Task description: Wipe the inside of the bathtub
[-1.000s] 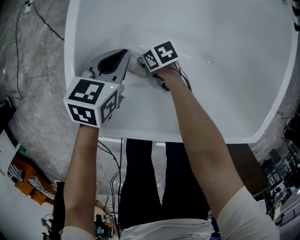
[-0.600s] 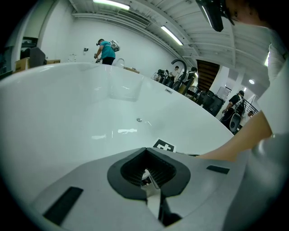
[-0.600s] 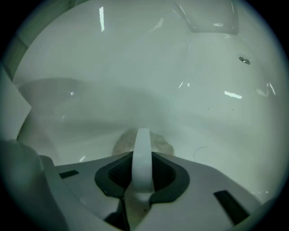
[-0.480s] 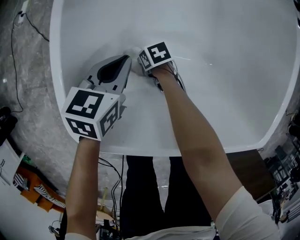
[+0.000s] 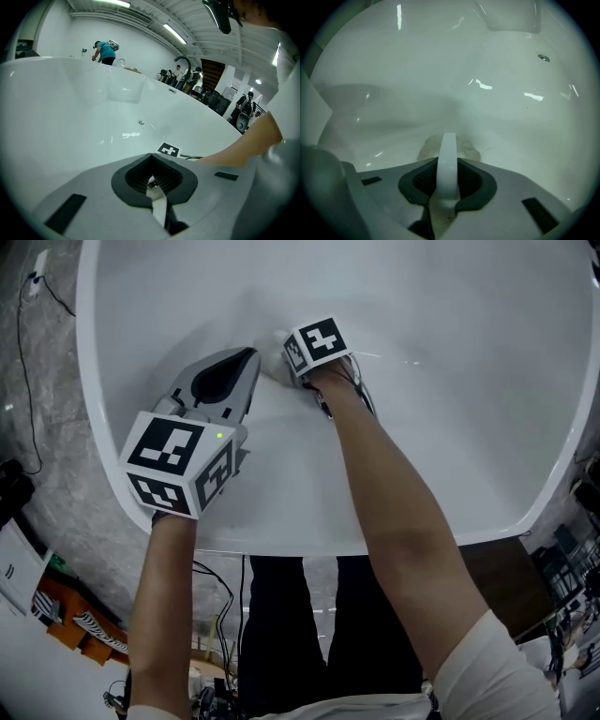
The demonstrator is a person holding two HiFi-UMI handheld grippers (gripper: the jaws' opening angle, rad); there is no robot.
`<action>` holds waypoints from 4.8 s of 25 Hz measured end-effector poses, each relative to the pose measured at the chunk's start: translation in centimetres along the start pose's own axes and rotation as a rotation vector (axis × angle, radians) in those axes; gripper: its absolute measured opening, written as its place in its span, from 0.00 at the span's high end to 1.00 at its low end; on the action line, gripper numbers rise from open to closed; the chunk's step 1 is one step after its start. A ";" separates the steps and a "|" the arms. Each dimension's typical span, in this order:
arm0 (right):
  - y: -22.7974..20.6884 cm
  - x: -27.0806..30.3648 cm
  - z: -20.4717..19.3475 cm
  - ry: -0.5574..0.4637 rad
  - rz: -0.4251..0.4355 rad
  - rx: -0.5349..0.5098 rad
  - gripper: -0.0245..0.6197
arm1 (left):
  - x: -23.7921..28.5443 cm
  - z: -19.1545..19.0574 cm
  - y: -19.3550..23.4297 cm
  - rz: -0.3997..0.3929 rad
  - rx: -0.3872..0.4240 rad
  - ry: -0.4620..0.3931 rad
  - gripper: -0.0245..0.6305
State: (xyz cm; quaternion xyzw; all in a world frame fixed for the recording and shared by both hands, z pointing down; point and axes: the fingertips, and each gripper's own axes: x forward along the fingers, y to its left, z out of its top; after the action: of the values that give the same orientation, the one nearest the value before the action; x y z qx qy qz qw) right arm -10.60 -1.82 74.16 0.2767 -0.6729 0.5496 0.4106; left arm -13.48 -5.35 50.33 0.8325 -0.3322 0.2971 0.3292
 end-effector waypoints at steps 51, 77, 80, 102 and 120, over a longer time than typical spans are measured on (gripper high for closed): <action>-23.1 -16.1 -16.1 0.267 -0.370 -0.141 0.81 | 15.3 -2.7 -18.7 -0.189 0.131 0.202 0.94; -18.1 -22.7 -12.1 -0.087 -0.302 -0.058 0.81 | 11.3 -0.6 -19.1 -0.137 0.102 0.170 0.94; -16.2 -25.6 -11.5 -0.197 -0.265 0.030 0.81 | 9.1 0.4 -19.8 -0.126 0.090 0.160 0.94; -0.1 -47.3 -11.2 -0.648 -0.065 0.026 0.81 | -7.8 13.6 -27.4 -0.026 0.032 -0.112 0.94; 17.9 -59.8 -11.6 -0.842 -0.058 -0.213 0.81 | -27.0 17.7 -27.5 0.055 0.057 -0.349 0.94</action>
State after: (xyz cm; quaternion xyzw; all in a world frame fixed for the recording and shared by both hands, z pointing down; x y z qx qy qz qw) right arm 7.99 8.97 14.45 0.4517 -0.8266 0.3045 0.1417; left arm -4.32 6.57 10.66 0.8709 -0.3985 0.1666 0.2344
